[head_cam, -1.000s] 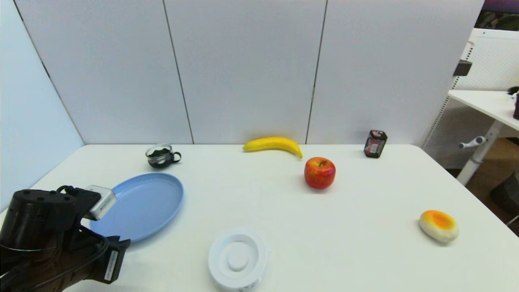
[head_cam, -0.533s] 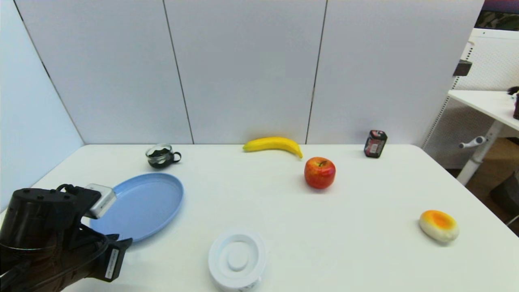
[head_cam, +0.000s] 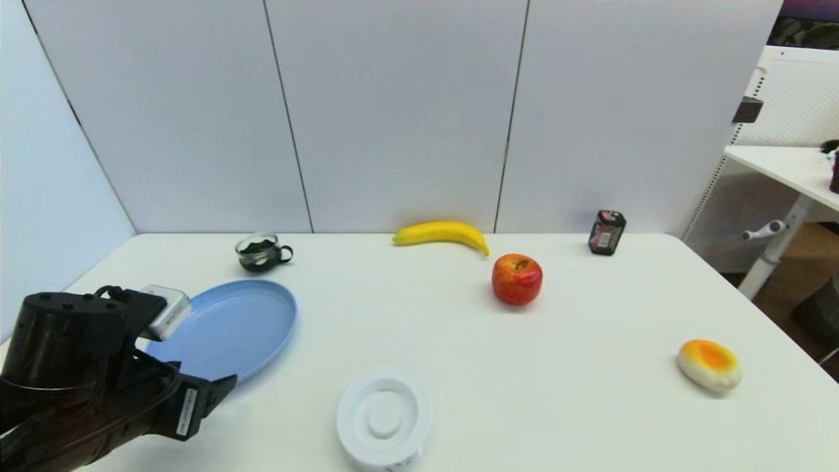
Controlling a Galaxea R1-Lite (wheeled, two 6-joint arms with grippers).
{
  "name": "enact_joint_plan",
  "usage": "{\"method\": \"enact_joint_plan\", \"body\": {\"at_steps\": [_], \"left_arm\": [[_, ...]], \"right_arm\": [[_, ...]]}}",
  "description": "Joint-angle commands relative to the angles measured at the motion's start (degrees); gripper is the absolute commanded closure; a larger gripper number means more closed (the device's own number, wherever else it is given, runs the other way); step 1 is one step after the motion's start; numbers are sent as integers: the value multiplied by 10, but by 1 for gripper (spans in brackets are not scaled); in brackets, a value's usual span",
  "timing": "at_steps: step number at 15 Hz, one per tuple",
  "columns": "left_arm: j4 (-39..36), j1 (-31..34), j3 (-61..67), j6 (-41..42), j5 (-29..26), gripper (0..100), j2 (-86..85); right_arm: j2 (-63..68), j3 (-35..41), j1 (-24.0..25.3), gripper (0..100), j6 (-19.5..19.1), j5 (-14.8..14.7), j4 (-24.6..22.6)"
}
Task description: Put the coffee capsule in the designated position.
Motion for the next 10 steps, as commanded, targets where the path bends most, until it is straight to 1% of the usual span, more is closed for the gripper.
{"method": "enact_joint_plan", "body": {"at_steps": [1,6,10], "left_arm": [[5,-1,-49,5,0,0,-20],[10,1,-78,16,-1,0,-137],[4,48,-92,15,-16,0,-265]], "right_arm": [[1,0,0,0,0,0,0],[1,0,0,0,0,0,0],[1,0,0,0,0,0,-1]]}}
